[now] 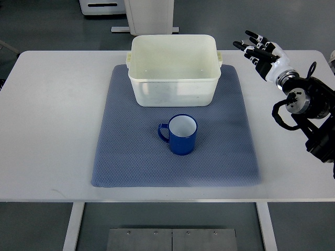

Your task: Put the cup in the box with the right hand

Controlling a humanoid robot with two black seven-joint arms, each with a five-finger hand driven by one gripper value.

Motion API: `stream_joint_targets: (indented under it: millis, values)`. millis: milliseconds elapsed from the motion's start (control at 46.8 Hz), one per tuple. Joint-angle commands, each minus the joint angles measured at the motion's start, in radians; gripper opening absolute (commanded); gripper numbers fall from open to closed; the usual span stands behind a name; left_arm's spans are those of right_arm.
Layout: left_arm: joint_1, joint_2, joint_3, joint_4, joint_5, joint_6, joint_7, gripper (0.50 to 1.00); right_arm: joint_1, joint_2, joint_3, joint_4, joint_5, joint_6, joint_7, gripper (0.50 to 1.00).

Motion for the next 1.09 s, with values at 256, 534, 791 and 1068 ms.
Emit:
stream_joint_targets:
  millis: [256, 534, 791, 1068]
  values:
    - [0.000, 0.000, 0.000, 0.000, 0.001, 0.000, 0.000, 1.000, -0.004, -0.002, 0.000, 0.020, 0.000, 0.000, 0.000, 0.998]
    - [0.000, 0.000, 0.000, 0.000, 0.001, 0.000, 0.000, 1.000, -0.024, -0.023, 0.000, 0.121, -0.003, 0.018, 0.014, 0.998]
    - [0.000, 0.000, 0.000, 0.000, 0.001, 0.000, 0.000, 1.000, -0.047, -0.045, -0.002, 0.268, -0.080, 0.041, 0.024, 0.998]
    - [0.000, 0.000, -0.001, 0.000, 0.001, 0.000, 0.000, 1.000, -0.065, -0.075, -0.028, 0.377, -0.190, 0.167, 0.024, 0.998]
